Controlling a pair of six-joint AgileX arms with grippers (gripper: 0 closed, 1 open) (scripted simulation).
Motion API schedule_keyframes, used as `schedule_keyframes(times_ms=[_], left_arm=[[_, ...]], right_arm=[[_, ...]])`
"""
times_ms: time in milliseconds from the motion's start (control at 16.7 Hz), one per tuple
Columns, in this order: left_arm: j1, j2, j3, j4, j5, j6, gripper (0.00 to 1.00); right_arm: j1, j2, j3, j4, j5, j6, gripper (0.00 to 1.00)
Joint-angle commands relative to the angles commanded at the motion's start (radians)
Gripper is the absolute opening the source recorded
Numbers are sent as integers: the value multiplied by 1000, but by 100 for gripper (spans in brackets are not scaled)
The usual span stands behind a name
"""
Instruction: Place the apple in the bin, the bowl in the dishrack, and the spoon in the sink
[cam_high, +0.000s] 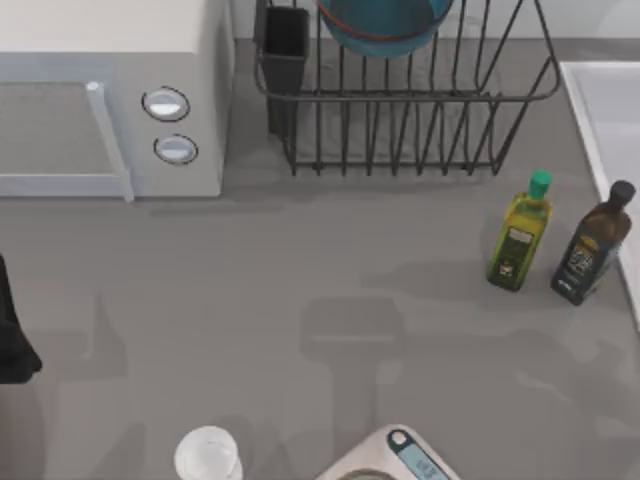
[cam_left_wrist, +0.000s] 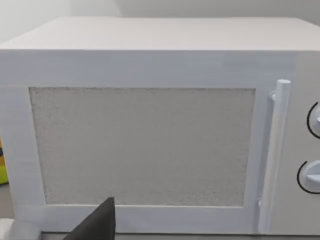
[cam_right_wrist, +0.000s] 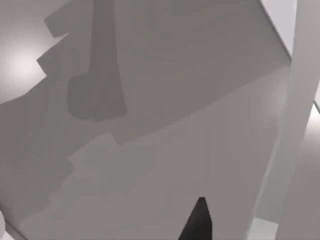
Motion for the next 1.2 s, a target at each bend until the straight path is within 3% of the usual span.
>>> schedule_keyframes(times_ms=[660, 1200], left_arm=[[0, 0, 0, 0, 0, 0, 100], [0, 0, 0, 0, 0, 0, 100]], right_arm=[[-120, 679, 986, -366, 16, 27, 0], [-50, 1136, 1626, -492, 5, 1, 0]])
